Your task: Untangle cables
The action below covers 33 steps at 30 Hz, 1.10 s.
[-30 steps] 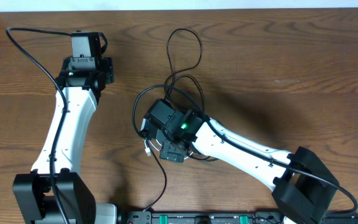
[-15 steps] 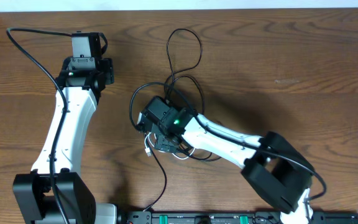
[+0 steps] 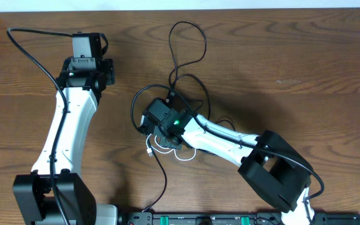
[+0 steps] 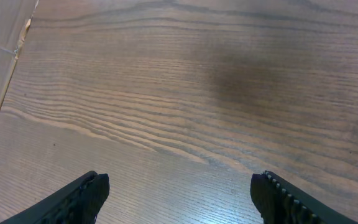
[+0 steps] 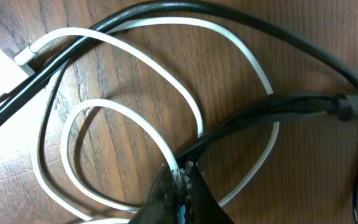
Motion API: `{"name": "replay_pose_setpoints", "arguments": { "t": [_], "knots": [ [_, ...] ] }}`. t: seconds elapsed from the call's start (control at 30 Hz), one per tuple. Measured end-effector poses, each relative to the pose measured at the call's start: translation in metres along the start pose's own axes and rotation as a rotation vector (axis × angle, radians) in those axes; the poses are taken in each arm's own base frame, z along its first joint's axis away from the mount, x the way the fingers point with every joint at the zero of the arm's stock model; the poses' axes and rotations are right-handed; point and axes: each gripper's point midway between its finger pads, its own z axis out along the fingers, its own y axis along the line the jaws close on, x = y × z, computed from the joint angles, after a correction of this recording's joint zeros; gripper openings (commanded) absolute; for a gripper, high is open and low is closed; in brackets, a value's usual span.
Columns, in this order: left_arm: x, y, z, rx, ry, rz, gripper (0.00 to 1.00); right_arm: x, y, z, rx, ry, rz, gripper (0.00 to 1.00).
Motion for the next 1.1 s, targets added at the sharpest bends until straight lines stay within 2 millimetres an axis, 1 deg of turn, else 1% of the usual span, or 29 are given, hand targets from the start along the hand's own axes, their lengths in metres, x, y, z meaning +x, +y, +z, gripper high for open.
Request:
{"name": "replay_pose_setpoints", "arguments": {
  "t": [0.2, 0.3, 0.37, 0.43, 0.5, 0.53, 0.57, 0.63, 0.73, 0.8, 0.83, 0.93, 1.0, 1.03, 1.1],
  "knots": [
    [0.0, 0.0, 0.0, 0.0, 0.0, 0.0, 0.79, 0.015, -0.002, -0.003, 0.041, 0.082, 0.026, 0.01],
    [0.0, 0.0, 0.0, 0.0, 0.0, 0.0, 0.78, 0.018, -0.005, -0.011, 0.077, 0.113, 0.019, 0.01],
    [0.0, 0.0, 0.0, 0.0, 0.0, 0.0, 0.79, 0.013, -0.012, -0.025, 0.117, 0.095, 0.026, 0.01],
    [0.0, 0.0, 0.0, 0.0, 0.0, 0.0, 0.78, 0.0, -0.027, -0.05, 0.18, 0.039, 0.052, 0.01],
    [0.0, 0.0, 0.0, 0.0, 0.0, 0.0, 0.79, -0.017, -0.047, -0.088, 0.259, -0.049, 0.092, 0.01],
    [0.0, 0.0, 0.0, 0.0, 0.001, 0.0, 0.79, -0.027, -0.059, -0.116, 0.311, -0.113, 0.121, 0.01],
    [0.0, 0.0, 0.0, 0.0, 0.001, 0.0, 0.79, -0.032, -0.068, -0.133, 0.343, -0.153, 0.141, 0.01],
    [0.0, 0.0, 0.0, 0.0, 0.001, 0.0, 0.79, -0.042, -0.095, -0.19, 0.451, -0.275, 0.206, 0.01],
    [0.0, 0.0, 0.0, 0.0, 0.001, 0.0, 0.79, -0.043, -0.133, -0.275, 0.614, -0.453, 0.322, 0.02],
    [0.0, 0.0, 0.0, 0.0, 0.001, 0.0, 0.78, -0.036, -0.155, -0.331, 0.719, -0.573, 0.405, 0.01],
    [0.0, 0.0, 0.0, 0.0, 0.0, 0.0, 0.79, -0.03, -0.163, -0.357, 0.762, -0.626, 0.44, 0.02],
    [0.0, 0.0, 0.0, 0.0, 0.0, 0.0, 0.78, -0.006, -0.179, -0.43, 0.878, -0.783, 0.54, 0.01],
    [0.0, 0.0, 0.0, 0.0, 0.001, 0.0, 0.79, 0.013, -0.182, -0.47, 0.938, -0.863, 0.59, 0.01],
    [0.0, 0.0, 0.0, 0.0, 0.001, 0.0, 0.78, 0.022, -0.182, -0.486, 0.958, -0.894, 0.605, 0.01],
    [0.0, 0.0, 0.0, 0.0, 0.001, 0.0, 0.79, 0.04, -0.177, -0.512, 0.985, -0.939, 0.627, 0.01]
  ]
}}
